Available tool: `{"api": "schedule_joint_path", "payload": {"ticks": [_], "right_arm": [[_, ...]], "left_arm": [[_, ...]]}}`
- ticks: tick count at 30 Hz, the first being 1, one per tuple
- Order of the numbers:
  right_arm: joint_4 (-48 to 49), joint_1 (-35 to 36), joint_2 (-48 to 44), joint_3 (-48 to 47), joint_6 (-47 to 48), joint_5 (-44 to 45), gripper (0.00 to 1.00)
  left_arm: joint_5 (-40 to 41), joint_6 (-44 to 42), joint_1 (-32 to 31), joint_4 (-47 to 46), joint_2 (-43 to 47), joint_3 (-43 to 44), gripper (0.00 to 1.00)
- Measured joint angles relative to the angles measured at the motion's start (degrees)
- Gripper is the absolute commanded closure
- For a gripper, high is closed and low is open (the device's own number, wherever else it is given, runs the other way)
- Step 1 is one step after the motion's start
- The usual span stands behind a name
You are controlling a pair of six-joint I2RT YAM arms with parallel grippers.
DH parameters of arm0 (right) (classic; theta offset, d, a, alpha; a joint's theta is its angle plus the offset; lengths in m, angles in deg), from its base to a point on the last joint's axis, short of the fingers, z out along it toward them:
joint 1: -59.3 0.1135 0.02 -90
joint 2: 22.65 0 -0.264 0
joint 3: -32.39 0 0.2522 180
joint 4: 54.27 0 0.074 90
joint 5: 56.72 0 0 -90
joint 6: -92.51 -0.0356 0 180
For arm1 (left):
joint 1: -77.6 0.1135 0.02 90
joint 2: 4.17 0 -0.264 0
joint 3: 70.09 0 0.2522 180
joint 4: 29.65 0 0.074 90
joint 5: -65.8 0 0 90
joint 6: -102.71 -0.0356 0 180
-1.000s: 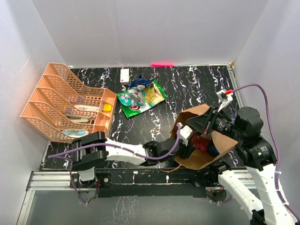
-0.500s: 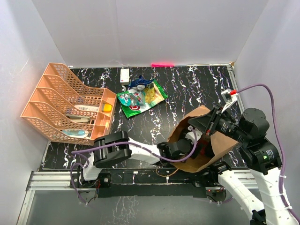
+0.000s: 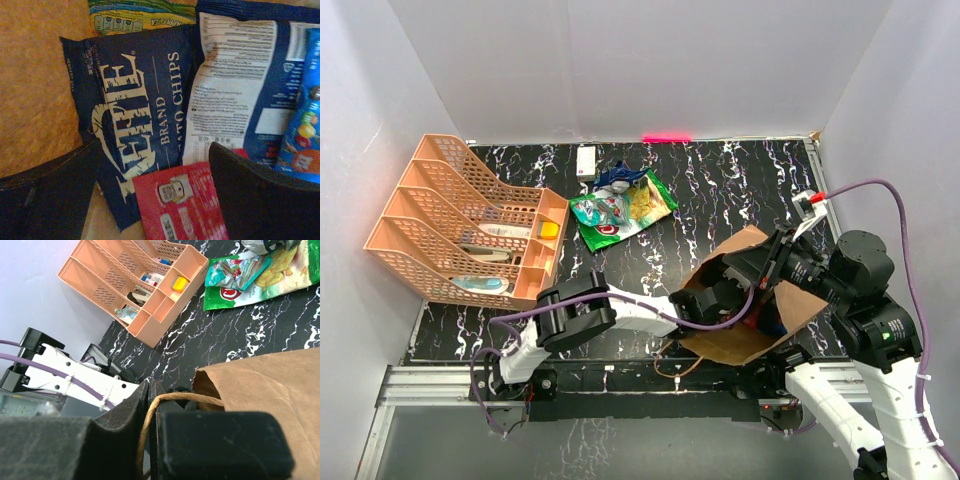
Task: Take the snacks out of the paper bag
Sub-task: Take out the snack from the paper bag.
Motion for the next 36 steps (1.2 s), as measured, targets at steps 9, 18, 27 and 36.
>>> {"api": "schedule_joint_path", "payload": {"ticks": [9, 18, 27, 36], "right_arm": [[-2.8, 0.0, -0.8, 0.0, 0.7, 2.0, 0.92], [-5.9, 0.0, -2.6, 0.3, 3.0, 7.5, 0.92], [-6.6, 0.0, -4.0, 3.4, 3.8, 11.0, 0.92], [-7.9, 0.0, -8.3, 5.1, 3.9, 13.1, 0.92]], "left_arm": [[-0.6, -1.2, 1.7, 1.7, -7.8, 7.6, 0.27], [-3.9, -2.6, 4.7, 2.1, -11.5, 14.3, 0.73], [-5.7, -3.3, 5.2, 3.2, -11.1, 15.1, 1.00], [-9.1, 5.6, 5.2, 13.0, -1.2, 8.0, 1.00]]}}
